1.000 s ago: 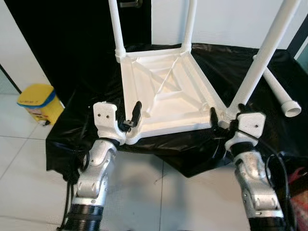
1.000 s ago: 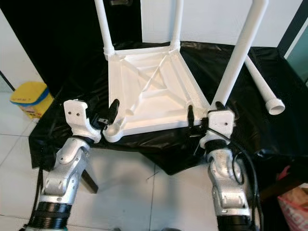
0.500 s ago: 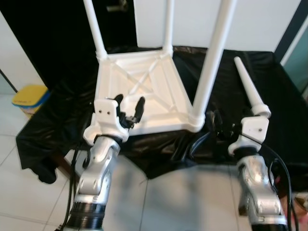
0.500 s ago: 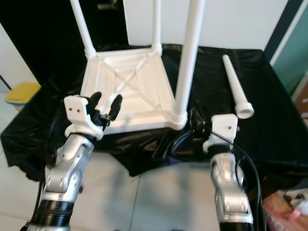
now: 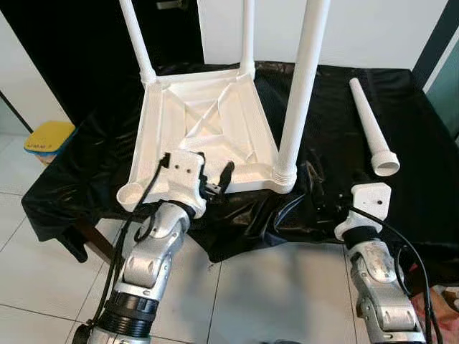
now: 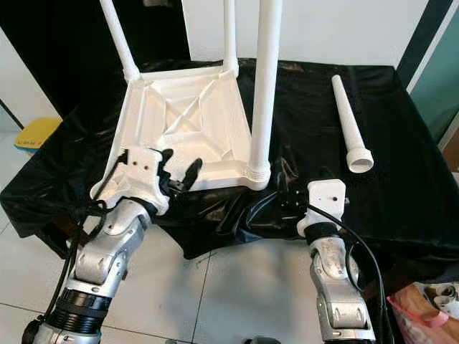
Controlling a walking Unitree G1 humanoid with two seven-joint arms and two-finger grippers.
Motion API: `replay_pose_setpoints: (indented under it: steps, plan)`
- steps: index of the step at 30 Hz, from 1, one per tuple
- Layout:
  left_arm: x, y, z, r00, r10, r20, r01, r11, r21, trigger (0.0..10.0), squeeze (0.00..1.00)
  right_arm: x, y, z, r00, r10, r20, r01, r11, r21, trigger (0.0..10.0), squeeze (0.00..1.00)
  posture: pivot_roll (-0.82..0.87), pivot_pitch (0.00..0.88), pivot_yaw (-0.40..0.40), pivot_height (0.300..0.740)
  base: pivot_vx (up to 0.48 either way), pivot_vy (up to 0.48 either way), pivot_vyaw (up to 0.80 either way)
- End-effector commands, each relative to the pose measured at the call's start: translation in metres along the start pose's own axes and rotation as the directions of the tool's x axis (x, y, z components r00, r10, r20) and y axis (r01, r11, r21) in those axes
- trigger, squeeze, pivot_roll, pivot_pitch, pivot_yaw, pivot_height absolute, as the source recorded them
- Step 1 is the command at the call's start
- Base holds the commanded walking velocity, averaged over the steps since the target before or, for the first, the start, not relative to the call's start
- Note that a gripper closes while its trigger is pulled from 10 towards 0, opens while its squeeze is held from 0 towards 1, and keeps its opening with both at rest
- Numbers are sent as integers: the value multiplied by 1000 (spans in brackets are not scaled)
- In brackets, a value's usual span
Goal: Building children table
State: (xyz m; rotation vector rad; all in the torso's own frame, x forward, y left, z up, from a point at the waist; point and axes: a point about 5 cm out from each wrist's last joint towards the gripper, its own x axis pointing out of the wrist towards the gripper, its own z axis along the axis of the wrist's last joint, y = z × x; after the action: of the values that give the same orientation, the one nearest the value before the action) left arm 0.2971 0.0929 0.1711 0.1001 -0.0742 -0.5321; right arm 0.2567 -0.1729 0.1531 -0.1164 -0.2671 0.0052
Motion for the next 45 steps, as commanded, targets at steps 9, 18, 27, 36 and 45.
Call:
replay_pose_setpoints:
  steps: [9, 18, 27, 36, 45]
  plan:
    - [8, -20, -34, 923, -291, -252, 317, 946, 69, 10000, 0, -5, 2, 0, 1000, -20, -18, 20, 1000, 9, 10000, 0, -210, 127, 59, 740, 0, 0, 0]
    - [30, -14, -37, 934, -188, -305, 238, 962, 134, 10000, 0, -4, 5, 0, 1000, -19, -23, 20, 1000, 20, 10000, 0, -204, 132, 49, 740, 0, 0, 0]
    - [50, -9, -32, 934, -134, -331, 183, 975, 123, 10000, 0, 0, 7, 1, 1000, -5, -20, 6, 1000, 24, 10000, 0, -203, 132, 40, 740, 0, 0, 0]
    - [55, -9, -13, 943, -222, -249, 234, 972, 17, 10000, 0, -1, 7, 3, 1000, -8, -20, 9, 1000, 21, 10000, 0, -217, 139, 50, 740, 0, 0, 0]
    - [54, -6, -21, 918, -258, -302, 301, 948, 106, 10000, 0, -2, 9, 3, 1000, -8, -23, 8, 1000, 25, 10000, 0, -211, 137, 50, 740, 0, 0, 0]
